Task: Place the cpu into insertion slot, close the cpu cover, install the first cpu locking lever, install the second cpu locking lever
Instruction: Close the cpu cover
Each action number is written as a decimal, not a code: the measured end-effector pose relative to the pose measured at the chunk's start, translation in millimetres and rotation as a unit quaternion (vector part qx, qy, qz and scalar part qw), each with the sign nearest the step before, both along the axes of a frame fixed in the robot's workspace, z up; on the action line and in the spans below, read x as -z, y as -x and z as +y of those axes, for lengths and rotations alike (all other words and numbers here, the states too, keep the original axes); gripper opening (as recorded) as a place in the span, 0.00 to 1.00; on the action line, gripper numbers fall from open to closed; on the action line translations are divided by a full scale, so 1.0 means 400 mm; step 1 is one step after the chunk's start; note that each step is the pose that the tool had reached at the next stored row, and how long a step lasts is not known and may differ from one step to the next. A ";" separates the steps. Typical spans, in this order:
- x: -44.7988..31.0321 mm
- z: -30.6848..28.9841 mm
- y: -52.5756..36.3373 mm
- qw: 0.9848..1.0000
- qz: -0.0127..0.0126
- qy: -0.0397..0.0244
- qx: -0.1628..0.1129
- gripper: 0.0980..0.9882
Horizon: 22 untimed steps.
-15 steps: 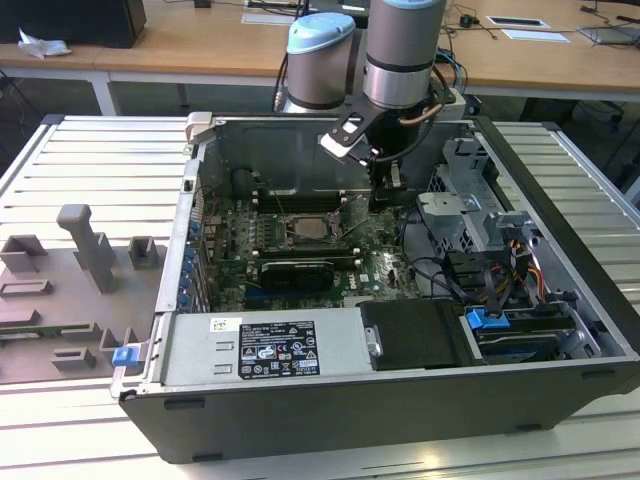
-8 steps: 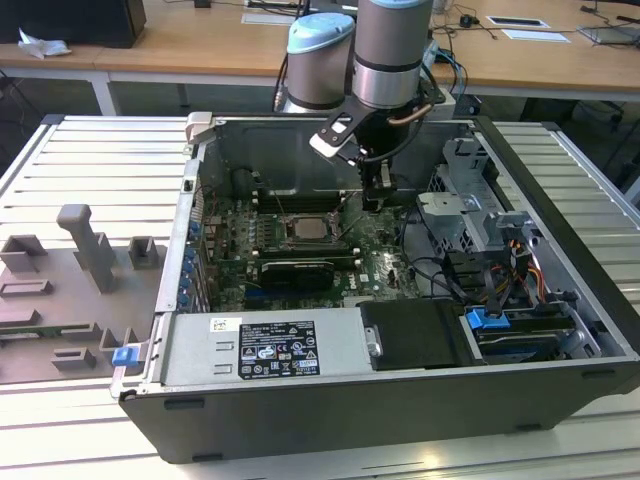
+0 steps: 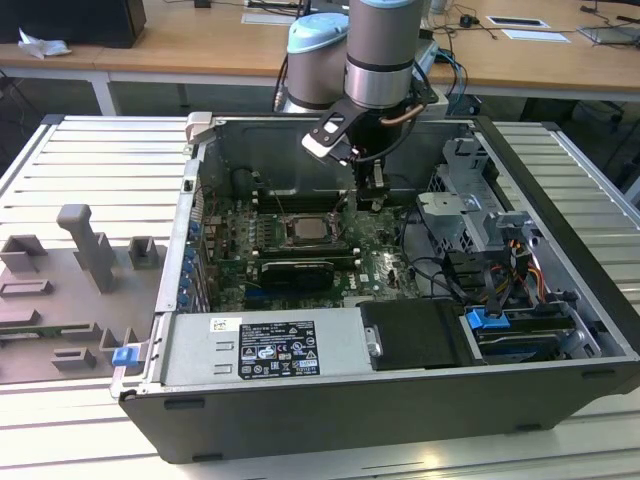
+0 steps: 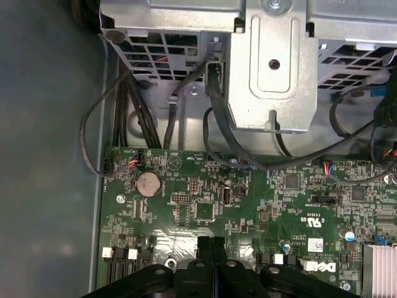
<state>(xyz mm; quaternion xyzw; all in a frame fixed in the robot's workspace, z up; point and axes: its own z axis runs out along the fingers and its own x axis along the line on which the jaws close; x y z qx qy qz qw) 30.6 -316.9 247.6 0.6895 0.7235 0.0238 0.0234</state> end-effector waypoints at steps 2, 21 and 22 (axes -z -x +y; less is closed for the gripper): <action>0.000 0.000 0.002 1.000 0.000 0.000 0.000 0.01; 0.001 0.000 0.035 1.000 0.000 0.000 0.000 0.01; 0.002 0.000 0.037 1.000 0.000 0.000 0.000 0.01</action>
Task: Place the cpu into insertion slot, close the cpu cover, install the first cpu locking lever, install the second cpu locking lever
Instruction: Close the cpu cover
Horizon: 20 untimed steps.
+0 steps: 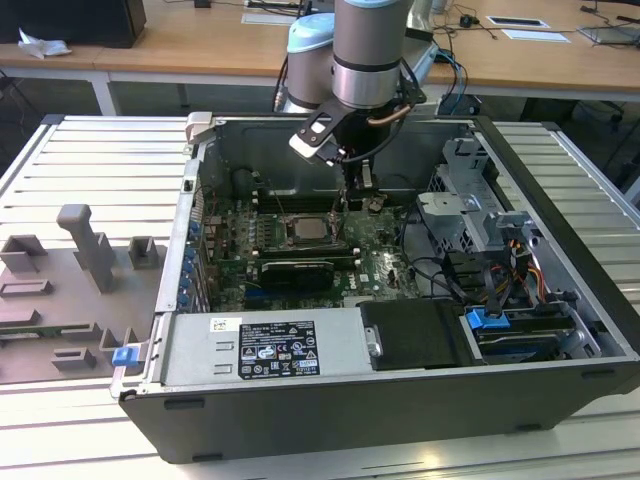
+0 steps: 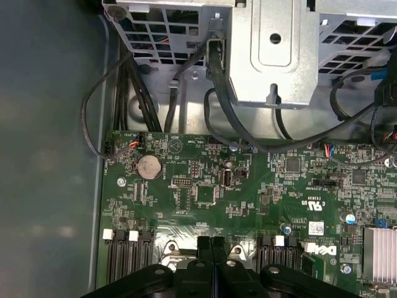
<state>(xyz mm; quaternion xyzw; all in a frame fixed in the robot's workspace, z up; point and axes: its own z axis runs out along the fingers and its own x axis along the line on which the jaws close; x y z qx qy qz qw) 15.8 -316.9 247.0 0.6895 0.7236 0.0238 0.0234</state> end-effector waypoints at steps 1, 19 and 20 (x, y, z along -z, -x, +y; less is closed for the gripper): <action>0.000 0.000 0.001 1.000 0.000 0.000 0.000 0.01; 0.002 0.000 0.030 1.000 0.000 0.000 0.000 0.01; 0.002 0.000 0.031 1.000 0.000 0.000 0.000 0.01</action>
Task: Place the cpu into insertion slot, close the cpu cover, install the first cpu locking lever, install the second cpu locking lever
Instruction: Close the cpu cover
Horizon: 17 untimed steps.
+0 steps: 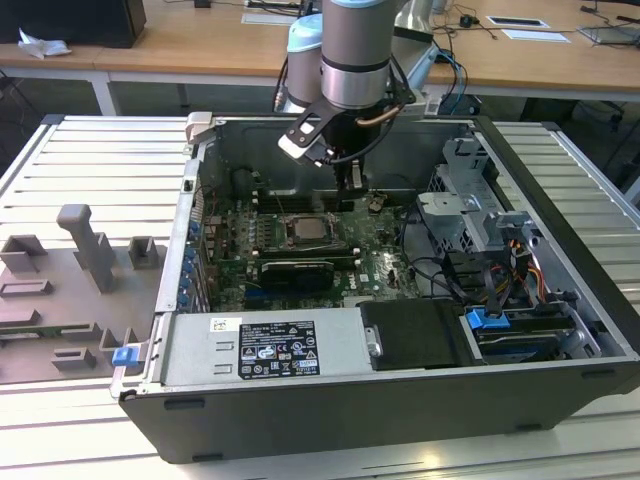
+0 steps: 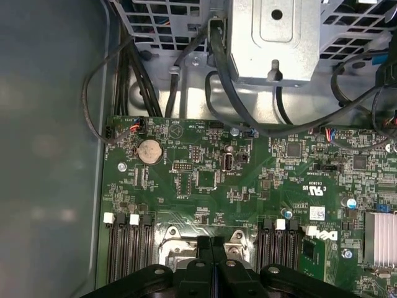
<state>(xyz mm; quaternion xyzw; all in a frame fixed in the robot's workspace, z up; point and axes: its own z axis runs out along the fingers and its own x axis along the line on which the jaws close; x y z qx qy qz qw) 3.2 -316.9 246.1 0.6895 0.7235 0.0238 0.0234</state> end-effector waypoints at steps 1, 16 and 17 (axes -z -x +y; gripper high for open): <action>0.000 0.000 0.001 1.000 0.000 0.000 0.000 0.01; 0.006 0.000 0.054 1.000 0.000 0.000 0.000 0.01; 0.006 0.000 0.059 1.000 0.000 0.000 0.000 0.01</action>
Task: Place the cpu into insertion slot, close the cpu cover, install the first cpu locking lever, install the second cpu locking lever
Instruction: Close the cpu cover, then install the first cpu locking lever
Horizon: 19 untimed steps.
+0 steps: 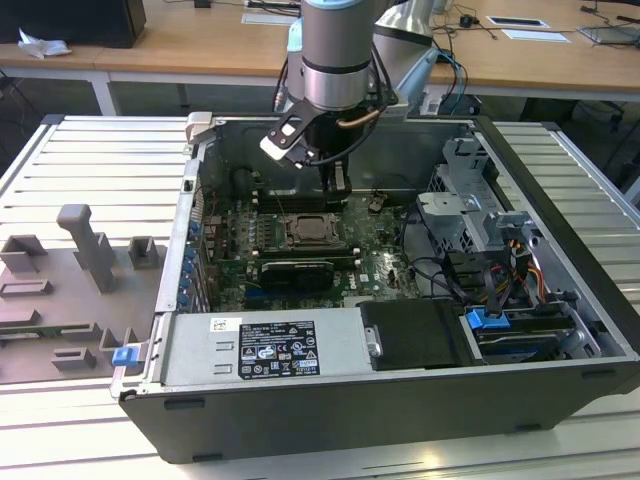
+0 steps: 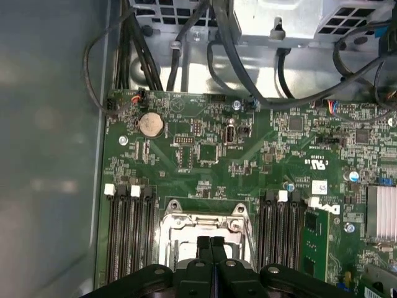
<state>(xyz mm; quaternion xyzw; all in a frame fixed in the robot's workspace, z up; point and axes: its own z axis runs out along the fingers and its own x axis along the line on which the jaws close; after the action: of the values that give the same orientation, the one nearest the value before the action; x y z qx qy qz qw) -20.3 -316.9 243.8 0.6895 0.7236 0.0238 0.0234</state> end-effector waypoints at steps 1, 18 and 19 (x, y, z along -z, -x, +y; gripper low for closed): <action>0.000 0.000 0.004 1.000 0.000 0.000 0.000 0.01; 0.001 0.000 0.048 1.000 0.000 0.000 0.000 0.01; 0.001 0.000 0.048 1.000 0.000 0.000 0.000 0.01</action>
<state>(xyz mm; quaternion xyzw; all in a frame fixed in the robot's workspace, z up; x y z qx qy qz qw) -39.5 -316.9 243.5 0.6894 0.7236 0.0238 0.0235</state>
